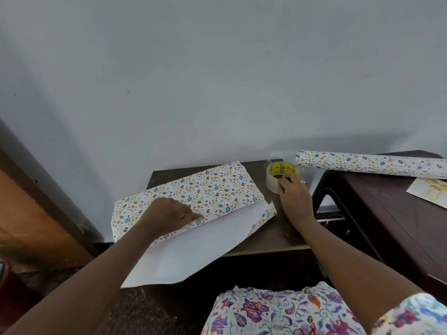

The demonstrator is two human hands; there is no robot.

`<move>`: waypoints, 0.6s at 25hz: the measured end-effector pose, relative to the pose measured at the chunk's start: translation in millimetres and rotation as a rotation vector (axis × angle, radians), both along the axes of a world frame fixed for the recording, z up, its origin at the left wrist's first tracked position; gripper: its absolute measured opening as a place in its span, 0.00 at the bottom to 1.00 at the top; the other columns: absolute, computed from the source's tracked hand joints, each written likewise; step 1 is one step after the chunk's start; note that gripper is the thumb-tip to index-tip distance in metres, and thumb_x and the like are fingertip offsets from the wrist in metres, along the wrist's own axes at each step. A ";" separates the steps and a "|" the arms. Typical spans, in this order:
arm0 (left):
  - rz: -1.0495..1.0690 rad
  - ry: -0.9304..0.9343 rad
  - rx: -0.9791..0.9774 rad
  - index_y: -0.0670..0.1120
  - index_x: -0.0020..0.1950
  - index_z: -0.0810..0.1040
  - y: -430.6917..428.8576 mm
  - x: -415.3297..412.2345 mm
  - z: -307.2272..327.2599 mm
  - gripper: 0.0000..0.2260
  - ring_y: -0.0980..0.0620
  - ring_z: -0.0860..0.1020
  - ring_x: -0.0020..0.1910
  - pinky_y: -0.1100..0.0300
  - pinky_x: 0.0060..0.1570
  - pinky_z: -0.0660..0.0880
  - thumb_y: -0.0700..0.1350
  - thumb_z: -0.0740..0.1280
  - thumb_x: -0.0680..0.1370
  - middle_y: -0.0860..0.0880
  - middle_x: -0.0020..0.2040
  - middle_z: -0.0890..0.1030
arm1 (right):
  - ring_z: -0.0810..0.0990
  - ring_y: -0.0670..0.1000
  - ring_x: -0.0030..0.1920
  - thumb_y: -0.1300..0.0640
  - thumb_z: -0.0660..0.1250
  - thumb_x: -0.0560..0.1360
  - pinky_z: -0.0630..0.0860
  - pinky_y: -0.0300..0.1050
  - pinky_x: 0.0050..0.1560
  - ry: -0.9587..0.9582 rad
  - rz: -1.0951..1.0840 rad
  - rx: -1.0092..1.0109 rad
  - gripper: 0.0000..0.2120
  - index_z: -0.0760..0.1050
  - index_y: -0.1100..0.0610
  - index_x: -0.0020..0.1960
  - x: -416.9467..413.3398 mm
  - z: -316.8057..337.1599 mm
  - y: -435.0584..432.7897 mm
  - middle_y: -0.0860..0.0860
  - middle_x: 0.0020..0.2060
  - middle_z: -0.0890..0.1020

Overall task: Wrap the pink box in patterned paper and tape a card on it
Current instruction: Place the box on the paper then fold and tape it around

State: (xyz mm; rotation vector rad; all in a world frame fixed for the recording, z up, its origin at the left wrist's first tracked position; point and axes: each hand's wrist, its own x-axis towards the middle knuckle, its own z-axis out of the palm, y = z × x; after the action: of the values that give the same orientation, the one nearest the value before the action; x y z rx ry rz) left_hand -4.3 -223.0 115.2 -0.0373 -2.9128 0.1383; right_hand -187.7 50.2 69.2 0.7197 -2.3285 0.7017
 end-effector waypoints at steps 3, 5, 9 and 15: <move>0.102 -0.065 0.001 0.53 0.48 0.84 20.1 -18.4 16.8 0.26 0.51 0.82 0.38 0.60 0.38 0.75 0.66 0.52 0.77 0.51 0.36 0.84 | 0.79 0.62 0.40 0.69 0.74 0.66 0.76 0.46 0.26 0.022 0.010 0.029 0.07 0.76 0.67 0.34 2.2 -4.6 2.2 0.64 0.46 0.79; 0.169 -0.195 0.032 0.53 0.54 0.82 25.9 -26.8 23.0 0.20 0.50 0.80 0.49 0.59 0.49 0.74 0.64 0.60 0.75 0.50 0.45 0.85 | 0.78 0.61 0.38 0.69 0.75 0.65 0.76 0.46 0.25 0.026 0.019 0.032 0.08 0.75 0.67 0.33 1.7 -7.2 2.5 0.63 0.45 0.78; 0.223 -0.389 0.010 0.53 0.62 0.78 28.7 -34.2 25.4 0.21 0.50 0.74 0.60 0.57 0.58 0.71 0.62 0.65 0.74 0.50 0.58 0.80 | 0.79 0.64 0.41 0.70 0.74 0.65 0.78 0.48 0.31 0.023 0.043 0.004 0.07 0.76 0.68 0.34 0.6 -11.9 0.5 0.64 0.46 0.79; 0.181 -0.419 0.015 0.49 0.62 0.78 31.9 -36.3 29.8 0.20 0.49 0.74 0.59 0.57 0.57 0.71 0.58 0.67 0.74 0.48 0.59 0.79 | 0.80 0.66 0.49 0.71 0.72 0.67 0.80 0.52 0.46 -0.059 0.068 -0.054 0.05 0.78 0.69 0.34 -7.1 -19.5 -4.4 0.67 0.54 0.77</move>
State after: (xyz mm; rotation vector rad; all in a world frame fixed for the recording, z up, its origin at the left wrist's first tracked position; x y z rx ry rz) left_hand -40.6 -191.1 144.9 0.2274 -3.3319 0.1549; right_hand -194.8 45.8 49.7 0.7662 -2.3377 0.8237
